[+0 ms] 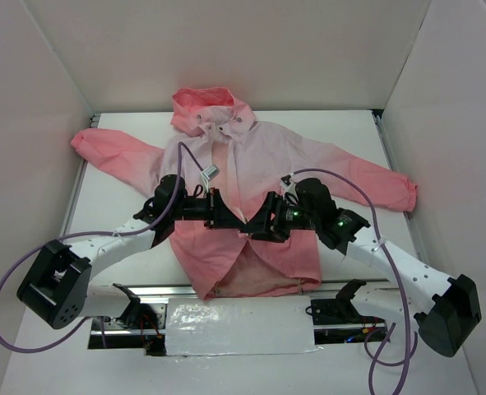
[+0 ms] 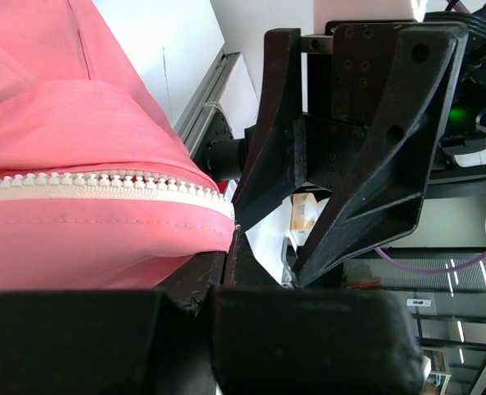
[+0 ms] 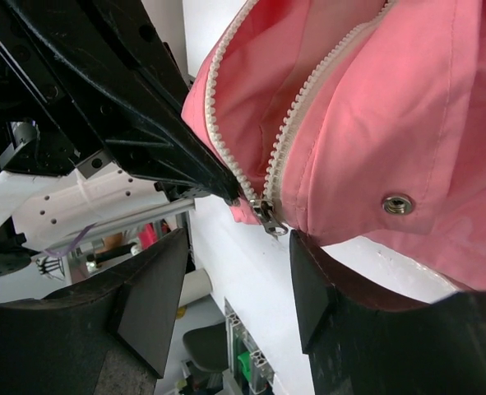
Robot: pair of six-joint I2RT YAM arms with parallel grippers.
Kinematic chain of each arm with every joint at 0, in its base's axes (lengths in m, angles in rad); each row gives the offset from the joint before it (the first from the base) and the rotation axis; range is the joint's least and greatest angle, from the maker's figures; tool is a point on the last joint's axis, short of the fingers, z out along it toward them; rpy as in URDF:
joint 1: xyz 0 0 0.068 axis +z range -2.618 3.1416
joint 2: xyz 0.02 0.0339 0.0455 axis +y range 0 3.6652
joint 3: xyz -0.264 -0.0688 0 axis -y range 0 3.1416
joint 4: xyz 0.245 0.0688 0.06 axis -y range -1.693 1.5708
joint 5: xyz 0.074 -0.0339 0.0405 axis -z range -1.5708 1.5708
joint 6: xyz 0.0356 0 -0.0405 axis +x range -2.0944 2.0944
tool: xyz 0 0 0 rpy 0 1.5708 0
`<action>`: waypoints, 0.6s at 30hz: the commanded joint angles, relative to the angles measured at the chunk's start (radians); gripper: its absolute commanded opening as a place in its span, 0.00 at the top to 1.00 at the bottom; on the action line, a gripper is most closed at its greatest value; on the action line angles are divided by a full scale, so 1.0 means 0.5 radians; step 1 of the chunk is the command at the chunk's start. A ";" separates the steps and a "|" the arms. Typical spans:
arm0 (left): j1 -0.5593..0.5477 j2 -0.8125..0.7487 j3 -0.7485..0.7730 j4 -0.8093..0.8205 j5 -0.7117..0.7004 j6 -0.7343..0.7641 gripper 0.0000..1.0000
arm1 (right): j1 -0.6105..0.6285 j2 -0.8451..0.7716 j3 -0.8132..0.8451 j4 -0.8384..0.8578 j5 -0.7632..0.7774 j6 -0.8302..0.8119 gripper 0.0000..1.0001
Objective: Zip up the jacket
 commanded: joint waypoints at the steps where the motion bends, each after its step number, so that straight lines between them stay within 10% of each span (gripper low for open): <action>1: -0.004 0.010 0.010 0.134 0.031 -0.021 1.00 | 0.008 0.033 -0.029 0.184 -0.031 0.037 0.40; 18: -0.004 0.029 0.047 0.070 0.000 0.016 1.00 | 0.011 0.079 -0.069 0.108 -0.049 0.130 0.38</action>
